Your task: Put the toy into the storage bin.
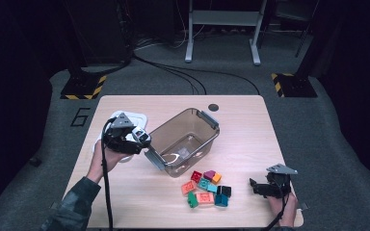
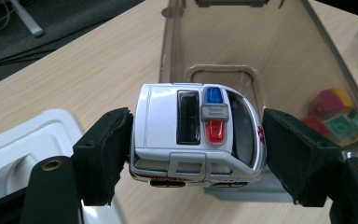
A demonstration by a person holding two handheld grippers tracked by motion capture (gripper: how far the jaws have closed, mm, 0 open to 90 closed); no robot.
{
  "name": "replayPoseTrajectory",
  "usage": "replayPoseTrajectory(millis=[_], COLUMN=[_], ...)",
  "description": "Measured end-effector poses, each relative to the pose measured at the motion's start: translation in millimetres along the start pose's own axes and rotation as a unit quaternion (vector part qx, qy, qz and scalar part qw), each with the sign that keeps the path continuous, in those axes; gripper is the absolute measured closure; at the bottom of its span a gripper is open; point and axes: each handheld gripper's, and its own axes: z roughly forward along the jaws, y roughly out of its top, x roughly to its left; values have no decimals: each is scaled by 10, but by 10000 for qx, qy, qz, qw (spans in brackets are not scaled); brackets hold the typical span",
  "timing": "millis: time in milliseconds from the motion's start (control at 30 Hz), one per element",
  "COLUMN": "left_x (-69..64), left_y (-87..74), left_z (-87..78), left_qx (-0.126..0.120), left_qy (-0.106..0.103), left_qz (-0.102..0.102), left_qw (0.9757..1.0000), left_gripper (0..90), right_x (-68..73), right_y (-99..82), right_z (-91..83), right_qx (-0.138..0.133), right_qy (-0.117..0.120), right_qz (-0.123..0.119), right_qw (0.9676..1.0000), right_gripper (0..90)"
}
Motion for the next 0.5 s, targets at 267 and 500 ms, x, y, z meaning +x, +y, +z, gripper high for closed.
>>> replayPoseTrajectory(millis=[267, 500], left_x=[-188, -309], left_y=[103, 119], left_z=[206, 369], left_qx=[44, 157], left_qy=[-265, -539], left_qz=[129, 157], left_qw=[9996, 9983], left_gripper=[256, 256], right_x=[0, 2], right_y=[0, -1], right_z=[0, -1], right_qx=[-2, 4], right_qy=[0, 1], right_qz=[2, 11], right_qw=[10000, 10000], right_gripper=[52, 52])
